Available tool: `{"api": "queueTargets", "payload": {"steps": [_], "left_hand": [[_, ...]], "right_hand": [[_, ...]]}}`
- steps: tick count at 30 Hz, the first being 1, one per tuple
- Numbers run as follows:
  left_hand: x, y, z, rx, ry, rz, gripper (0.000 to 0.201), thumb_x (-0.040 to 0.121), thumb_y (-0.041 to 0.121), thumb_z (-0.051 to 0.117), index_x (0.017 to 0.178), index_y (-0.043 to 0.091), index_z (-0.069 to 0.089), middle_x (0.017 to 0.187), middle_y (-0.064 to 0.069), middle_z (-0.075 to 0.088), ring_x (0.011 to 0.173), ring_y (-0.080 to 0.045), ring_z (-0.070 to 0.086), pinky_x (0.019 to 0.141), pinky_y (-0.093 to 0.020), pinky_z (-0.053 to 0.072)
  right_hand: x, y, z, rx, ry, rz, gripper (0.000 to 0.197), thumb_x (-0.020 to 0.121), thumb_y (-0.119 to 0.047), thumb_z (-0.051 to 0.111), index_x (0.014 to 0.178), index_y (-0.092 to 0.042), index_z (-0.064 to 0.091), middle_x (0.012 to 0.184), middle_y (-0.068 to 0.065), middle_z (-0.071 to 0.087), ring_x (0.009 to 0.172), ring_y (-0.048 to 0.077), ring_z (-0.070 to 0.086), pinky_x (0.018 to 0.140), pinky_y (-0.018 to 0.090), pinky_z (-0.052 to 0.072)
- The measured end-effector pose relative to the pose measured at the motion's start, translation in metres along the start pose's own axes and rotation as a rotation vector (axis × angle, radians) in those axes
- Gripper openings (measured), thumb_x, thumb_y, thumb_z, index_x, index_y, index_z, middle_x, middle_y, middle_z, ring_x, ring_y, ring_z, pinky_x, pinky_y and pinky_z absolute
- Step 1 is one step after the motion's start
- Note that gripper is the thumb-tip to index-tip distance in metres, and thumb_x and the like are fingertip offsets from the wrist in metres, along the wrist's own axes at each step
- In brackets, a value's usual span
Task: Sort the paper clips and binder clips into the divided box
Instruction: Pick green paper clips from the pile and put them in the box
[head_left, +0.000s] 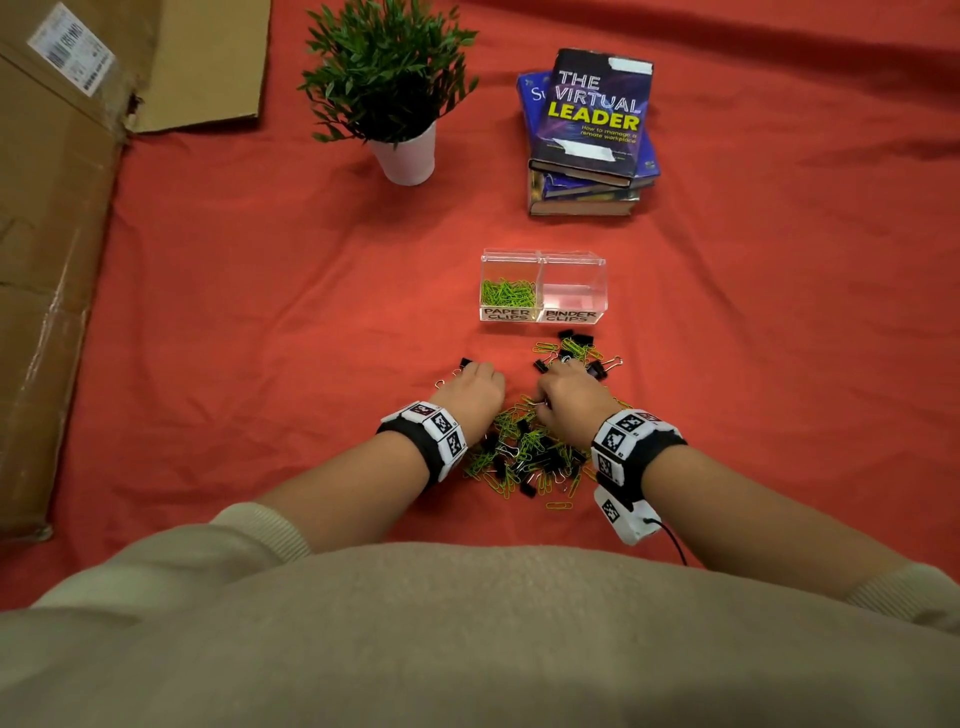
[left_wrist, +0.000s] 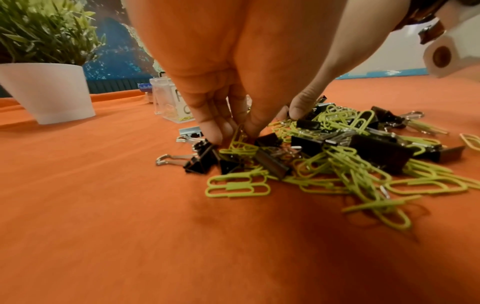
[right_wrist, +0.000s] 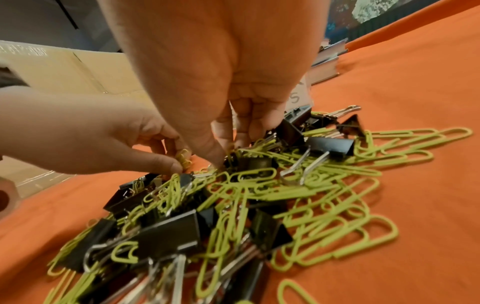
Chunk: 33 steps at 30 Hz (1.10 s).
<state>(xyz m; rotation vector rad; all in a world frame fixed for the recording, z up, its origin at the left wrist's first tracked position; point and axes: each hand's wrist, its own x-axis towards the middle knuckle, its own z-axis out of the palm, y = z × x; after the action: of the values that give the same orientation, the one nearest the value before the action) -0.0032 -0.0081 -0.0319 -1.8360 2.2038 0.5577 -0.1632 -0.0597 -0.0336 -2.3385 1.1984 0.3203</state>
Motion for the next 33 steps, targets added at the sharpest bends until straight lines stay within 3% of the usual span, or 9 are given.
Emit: {"api": "queueTargets", "payload": {"steps": [4,8,11,15,19,22,27,30,33], "left_hand": [[-0.001,-0.015,-0.008,-0.456,0.101,-0.179,0.015,0.092,0.005,0.049,0.106,0.007,0.054,0.107,-0.011,0.06,0.1,-0.027,0.057,0.083,-0.035,0.045],[-0.008,-0.036,-0.018,-0.87,0.274,-0.369,0.014,0.091,0.01,0.055,0.104,0.013,0.057,0.084,0.001,0.056,0.074,-0.016,0.051,0.068,-0.025,0.041],[-0.012,-0.054,-0.018,-1.073,0.257,-0.411,0.017,0.09,0.006,0.055,0.101,0.019,0.058,0.077,0.002,0.054,0.066,-0.016,0.051,0.062,-0.029,0.044],[-0.019,-0.063,-0.014,-1.251,0.196,-0.504,0.023,0.091,-0.001,0.043,0.085,0.017,0.054,0.07,-0.002,0.055,0.056,-0.016,0.048,0.054,-0.028,0.042],[-0.026,-0.062,-0.009,-1.306,0.125,-0.54,0.028,0.092,0.0,0.034,0.078,0.015,0.053,0.066,-0.002,0.05,0.053,-0.013,0.045,0.048,-0.024,0.041],[-0.029,-0.057,-0.006,-1.301,0.054,-0.516,0.028,0.093,0.004,0.034,0.073,0.014,0.051,0.065,-0.002,0.047,0.054,-0.014,0.044,0.049,-0.025,0.037],[-0.03,-0.049,0.005,-0.867,0.019,-0.399,0.036,0.095,0.035,0.049,0.065,0.017,0.044,0.06,0.002,0.043,0.058,-0.017,0.042,0.059,-0.029,0.032],[-0.029,-0.045,0.01,-0.774,0.001,-0.337,0.037,0.097,0.03,0.048,0.063,0.021,0.038,0.06,0.004,0.043,0.061,-0.018,0.043,0.056,-0.028,0.029],[-0.027,-0.042,0.009,-0.764,0.017,-0.305,0.032,0.099,0.028,0.045,0.067,0.021,0.041,0.064,0.003,0.045,0.061,-0.016,0.043,0.051,-0.028,0.029]], "right_hand": [[0.0,-0.007,-0.002,0.026,0.1,-0.063,0.022,0.085,-0.013,0.053,0.104,-0.007,0.062,0.106,0.009,0.056,0.106,0.026,0.044,0.095,0.035,0.04],[0.001,-0.027,0.0,-0.011,-0.032,-0.202,0.03,0.085,-0.018,0.056,0.114,-0.012,0.061,0.107,0.005,0.056,0.106,0.023,0.043,0.095,0.035,0.041],[0.0,-0.033,0.005,-0.083,-0.094,-0.255,0.04,0.083,-0.018,0.06,0.122,-0.011,0.058,0.113,0.005,0.053,0.107,0.023,0.043,0.093,0.035,0.041],[0.0,-0.034,0.009,-0.13,-0.068,-0.285,0.034,0.085,-0.018,0.058,0.117,-0.009,0.061,0.11,0.006,0.055,0.105,0.024,0.046,0.091,0.037,0.043],[0.004,-0.034,0.01,-0.007,-0.08,-0.213,0.021,0.087,-0.014,0.055,0.105,-0.009,0.064,0.103,0.005,0.059,0.101,0.021,0.047,0.091,0.03,0.04],[0.007,-0.037,0.002,0.171,-0.136,-0.084,0.011,0.087,-0.008,0.056,0.094,-0.007,0.065,0.092,0.0,0.058,0.088,0.013,0.051,0.078,0.021,0.04],[0.015,-0.033,-0.006,0.252,-0.181,0.013,0.008,0.086,-0.011,0.062,0.09,-0.008,0.068,0.084,-0.003,0.063,0.078,0.011,0.058,0.073,0.021,0.045],[0.018,-0.027,-0.014,0.393,-0.168,0.077,0.004,0.083,-0.012,0.067,0.086,-0.009,0.069,0.083,0.0,0.069,0.078,0.012,0.063,0.07,0.021,0.049],[0.017,-0.022,-0.025,0.482,-0.131,0.096,0.002,0.083,-0.012,0.067,0.084,-0.01,0.067,0.08,0.001,0.068,0.071,0.011,0.061,0.063,0.018,0.047]]}}
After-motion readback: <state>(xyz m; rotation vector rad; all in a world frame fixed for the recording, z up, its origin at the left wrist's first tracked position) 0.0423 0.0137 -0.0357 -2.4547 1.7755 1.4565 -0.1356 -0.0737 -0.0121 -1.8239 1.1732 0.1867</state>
